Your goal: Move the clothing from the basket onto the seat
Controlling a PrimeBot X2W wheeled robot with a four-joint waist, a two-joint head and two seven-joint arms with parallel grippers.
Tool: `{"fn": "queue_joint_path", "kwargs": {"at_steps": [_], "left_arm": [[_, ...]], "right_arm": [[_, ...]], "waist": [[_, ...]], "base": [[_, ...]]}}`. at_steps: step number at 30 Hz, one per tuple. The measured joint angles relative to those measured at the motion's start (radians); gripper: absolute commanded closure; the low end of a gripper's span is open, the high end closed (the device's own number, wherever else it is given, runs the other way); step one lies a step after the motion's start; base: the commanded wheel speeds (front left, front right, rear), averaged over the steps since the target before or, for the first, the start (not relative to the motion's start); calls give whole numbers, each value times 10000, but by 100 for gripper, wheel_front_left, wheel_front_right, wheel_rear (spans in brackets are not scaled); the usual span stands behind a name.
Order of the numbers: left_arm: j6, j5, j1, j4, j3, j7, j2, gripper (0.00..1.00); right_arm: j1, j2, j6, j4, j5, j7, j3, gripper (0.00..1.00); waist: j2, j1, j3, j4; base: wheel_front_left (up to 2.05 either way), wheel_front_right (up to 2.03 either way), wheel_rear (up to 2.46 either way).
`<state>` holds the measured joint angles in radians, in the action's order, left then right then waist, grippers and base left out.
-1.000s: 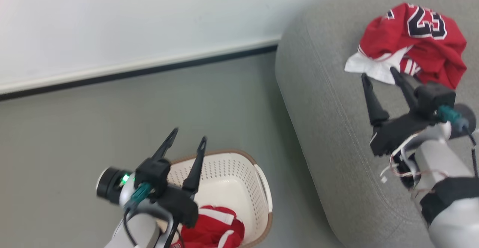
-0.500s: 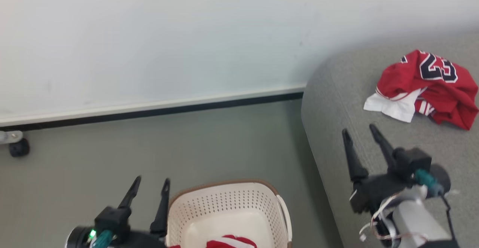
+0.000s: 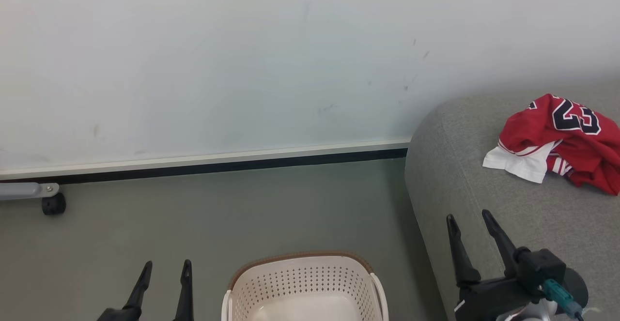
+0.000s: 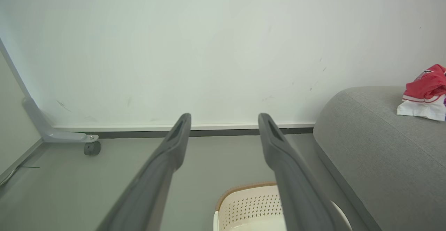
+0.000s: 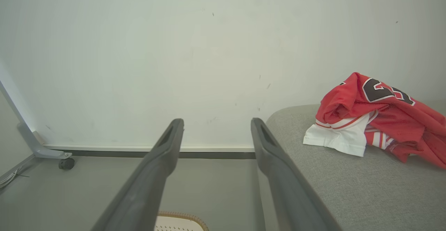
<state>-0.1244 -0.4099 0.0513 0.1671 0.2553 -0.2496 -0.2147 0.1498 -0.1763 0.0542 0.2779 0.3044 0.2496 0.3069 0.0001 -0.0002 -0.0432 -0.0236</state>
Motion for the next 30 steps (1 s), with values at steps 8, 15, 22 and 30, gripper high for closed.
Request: {"fn": "queue_joint_path", "kwargs": {"at_steps": [8,15,22,30], "left_arm": [[0,385,504,-477,-487,0,174,0],[0,554,633,-709,-660,0,305,0],[0,685,727,-853,-771,0,407,0],[0,807,761,-886,-798,0,464,0]], "right_arm": [[-771,2,113,-759,2,0,-117,0],[-1073,4,173,-1124,2,0,-203,0],[-1102,0,221,-1354,2,0,-330,0],[-1186,-6,253,-1476,0,0,-405,0]], "waist": [[-1,2,-25,21],[-1,2,14,26],[0,2,73,20],[-1,2,148,50]], "base": [[0,0,0],[0,0,0],[0,0,0],[0,0,0]]}}
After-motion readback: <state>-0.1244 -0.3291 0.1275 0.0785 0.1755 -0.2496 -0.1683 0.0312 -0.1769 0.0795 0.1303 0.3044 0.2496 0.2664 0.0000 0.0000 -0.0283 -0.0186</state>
